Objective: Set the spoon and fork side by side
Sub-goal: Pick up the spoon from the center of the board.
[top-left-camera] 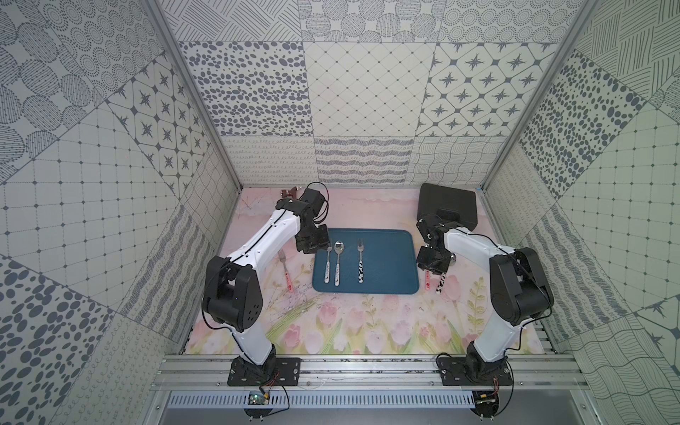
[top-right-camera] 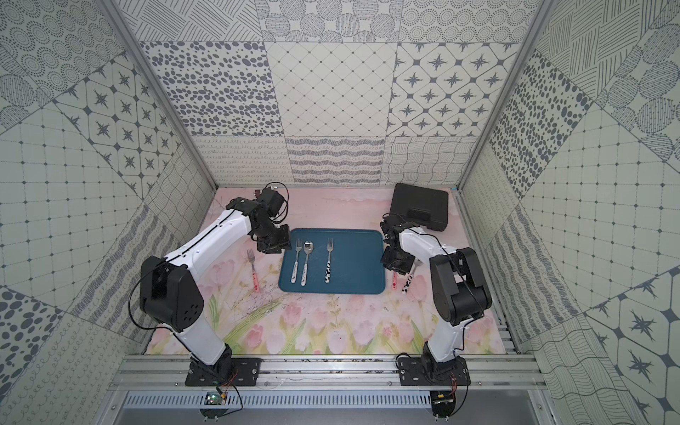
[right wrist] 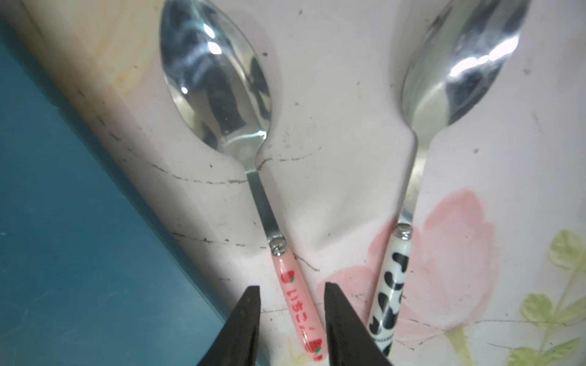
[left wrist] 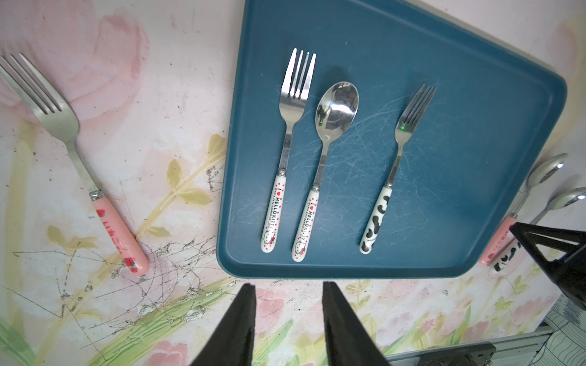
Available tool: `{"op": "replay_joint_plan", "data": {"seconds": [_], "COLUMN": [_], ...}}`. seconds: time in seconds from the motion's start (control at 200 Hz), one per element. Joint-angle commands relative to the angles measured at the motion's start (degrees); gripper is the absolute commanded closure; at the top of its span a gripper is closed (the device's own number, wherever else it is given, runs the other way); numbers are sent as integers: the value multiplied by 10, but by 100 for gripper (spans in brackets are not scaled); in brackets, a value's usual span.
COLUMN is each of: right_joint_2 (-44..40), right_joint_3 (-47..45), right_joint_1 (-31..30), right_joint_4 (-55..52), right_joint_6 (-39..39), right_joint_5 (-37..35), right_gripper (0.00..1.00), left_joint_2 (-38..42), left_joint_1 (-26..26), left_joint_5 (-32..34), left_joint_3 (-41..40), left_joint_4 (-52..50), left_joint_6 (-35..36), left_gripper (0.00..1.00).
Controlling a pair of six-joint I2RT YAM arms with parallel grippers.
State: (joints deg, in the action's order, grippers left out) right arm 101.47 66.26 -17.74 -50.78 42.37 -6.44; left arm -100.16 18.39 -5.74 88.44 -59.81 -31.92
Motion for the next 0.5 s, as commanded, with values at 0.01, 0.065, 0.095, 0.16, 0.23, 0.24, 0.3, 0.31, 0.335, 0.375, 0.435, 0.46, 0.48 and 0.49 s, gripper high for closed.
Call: {"op": "replay_joint_plan", "data": {"seconds": [0.01, 0.065, 0.095, 0.16, 0.23, 0.24, 0.3, 0.31, 0.335, 0.375, 0.435, 0.46, 0.48, 0.49], "right_joint_2": [25, 31, 33, 32, 26, 24, 16, 15, 14, 12, 8, 7, 5, 4], "right_joint_3": [-3, -5, -8, -13, -24, -26, -39, -41, -45, -52, -58, -59, -59, -58], "right_joint_1": [2, 2, 3, 4, 6, 5, 5, 5, 5, 5, 5, 5, 5, 6], "right_joint_4": [25, 27, 29, 28, 26, 27, 27, 28, 27, 28, 28, 28, 27, 27], "right_joint_6": [-23, -25, -25, -23, -20, -19, -16, -16, -16, -16, -16, -17, -18, -18], "right_joint_5": [33, 40, 40, 37, 38, 38, 35, 35, 33, 33, 33, 30, 28, 27], "right_gripper": [64, 65, 67, 71, 74, 75, 79, 80, 81, 82, 85, 86, 86, 86], "left_joint_2": [-12, -14, -16, -17, -17, -17, -17, -17, -17, -17, -20, -20, -21, -21], "left_joint_1": [-3, -3, -3, -3, -2, -2, -2, -2, -2, -2, -1, 0, 0, 0], "left_joint_5": [5, 7, 7, 8, 10, 10, 14, 15, 16, 16, 16, 16, 16, 17], "left_joint_3": [18, 20, 20, 22, 23, 23, 26, 26, 26, 28, 30, 31, 32, 32], "left_joint_4": [-16, -17, -18, -20, -21, -21, -23, -22, -23, -23, -24, -25, -25, -24], "left_joint_6": [-4, -5, -6, -7, -8, -8, -9, -9, -10, -10, -13, -12, -12, -13], "left_gripper": [60, 60, 60, 60, 60, 60, 60, 60, 61, 61, 61, 61, 61, 61]}}
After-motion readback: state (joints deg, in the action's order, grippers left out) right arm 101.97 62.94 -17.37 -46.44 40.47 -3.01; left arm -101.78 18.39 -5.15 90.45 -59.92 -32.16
